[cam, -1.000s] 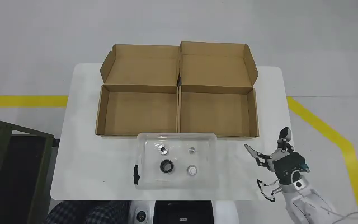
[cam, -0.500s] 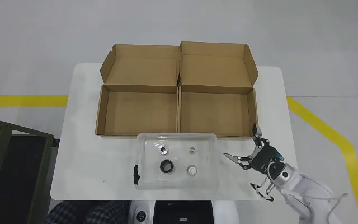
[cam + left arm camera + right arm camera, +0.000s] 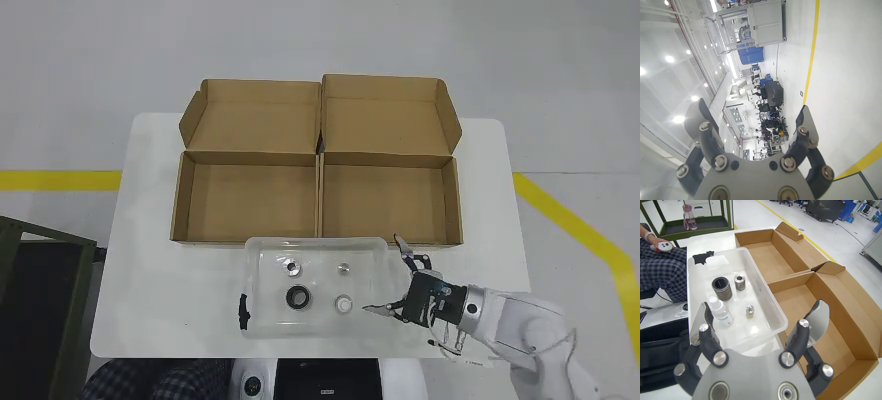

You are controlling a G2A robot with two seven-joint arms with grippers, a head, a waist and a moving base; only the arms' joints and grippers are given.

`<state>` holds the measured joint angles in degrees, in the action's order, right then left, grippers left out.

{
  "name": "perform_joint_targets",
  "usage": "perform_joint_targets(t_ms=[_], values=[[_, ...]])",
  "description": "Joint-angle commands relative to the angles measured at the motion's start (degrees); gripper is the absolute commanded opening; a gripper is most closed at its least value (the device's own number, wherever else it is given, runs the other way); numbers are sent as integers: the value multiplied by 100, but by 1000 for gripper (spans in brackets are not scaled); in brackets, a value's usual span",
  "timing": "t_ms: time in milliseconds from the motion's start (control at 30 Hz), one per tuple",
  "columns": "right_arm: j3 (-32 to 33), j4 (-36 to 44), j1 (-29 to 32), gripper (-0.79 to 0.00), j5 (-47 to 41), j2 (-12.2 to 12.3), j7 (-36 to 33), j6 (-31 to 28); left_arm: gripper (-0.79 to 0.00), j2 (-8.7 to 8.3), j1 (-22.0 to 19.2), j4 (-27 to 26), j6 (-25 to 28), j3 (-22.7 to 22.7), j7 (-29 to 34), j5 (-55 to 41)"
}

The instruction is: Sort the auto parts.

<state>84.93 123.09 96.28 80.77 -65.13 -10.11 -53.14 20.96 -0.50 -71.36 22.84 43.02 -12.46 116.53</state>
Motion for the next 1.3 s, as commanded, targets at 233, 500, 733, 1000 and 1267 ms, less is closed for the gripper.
perform_joint_targets(t_ms=[233,500,733,1000,1267], values=[[-754,29,-307,0,306,8,-672,71,0,0,0,0,0,0,0,0],[-1127,-141,-563,0,331,23,-1056,98,0,0,0,0,0,0,0,0],[-1339,-344,-726,0,239,37,-1373,170,0,0,0,0,0,0,0,0],[-1553,-513,-873,0,245,53,-1593,294,0,0,0,0,0,0,0,0],[-1721,-629,-931,0,225,81,-1708,297,0,0,0,0,0,0,0,0]])
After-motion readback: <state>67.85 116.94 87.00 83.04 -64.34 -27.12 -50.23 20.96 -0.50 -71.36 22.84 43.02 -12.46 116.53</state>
